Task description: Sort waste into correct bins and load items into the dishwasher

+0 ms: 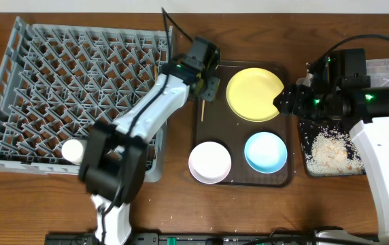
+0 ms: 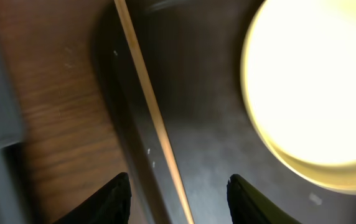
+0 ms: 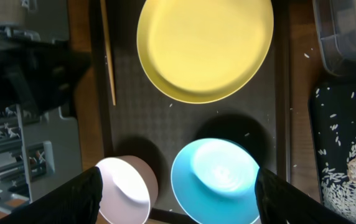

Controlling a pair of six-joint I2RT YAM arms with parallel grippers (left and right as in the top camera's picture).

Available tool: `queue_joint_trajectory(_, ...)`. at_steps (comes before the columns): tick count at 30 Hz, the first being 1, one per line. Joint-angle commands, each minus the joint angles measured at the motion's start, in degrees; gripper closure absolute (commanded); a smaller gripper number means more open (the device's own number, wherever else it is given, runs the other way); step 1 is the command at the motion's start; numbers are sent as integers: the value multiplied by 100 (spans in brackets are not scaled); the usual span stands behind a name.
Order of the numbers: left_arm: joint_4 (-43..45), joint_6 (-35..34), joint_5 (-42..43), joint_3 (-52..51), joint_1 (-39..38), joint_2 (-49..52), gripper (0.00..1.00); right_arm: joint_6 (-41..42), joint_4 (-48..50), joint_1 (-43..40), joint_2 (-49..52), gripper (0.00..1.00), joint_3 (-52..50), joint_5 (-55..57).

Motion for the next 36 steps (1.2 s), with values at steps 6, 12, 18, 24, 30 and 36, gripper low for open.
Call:
queue_joint_trajectory(6, 348, -55, -83, 13, 28, 710, 56, 13, 0, -17, -55, 23, 59, 63)
queue_joint_trajectory(12, 341, -208, -76, 13, 17, 905, 71, 13, 0, -15, -55, 23, 59, 63)
queue_joint_trajectory(18, 306, -203, -35, 2, -61, 970, 85, 13, 0, -17, -55, 23, 59, 63)
queue_joint_trajectory(24, 264, -201, -37, -13, -227, 1058, 90, 13, -4, -17, -55, 25, 59, 61)
queue_joint_trajectory(30, 190, -203, -44, -7, -264, 964, 92, 11, -13, -17, -55, 25, 59, 61)
queue_joint_trajectory(36, -15, -396, -39, 52, -33, 50, 92, 11, -42, -17, -55, 25, 59, 61)
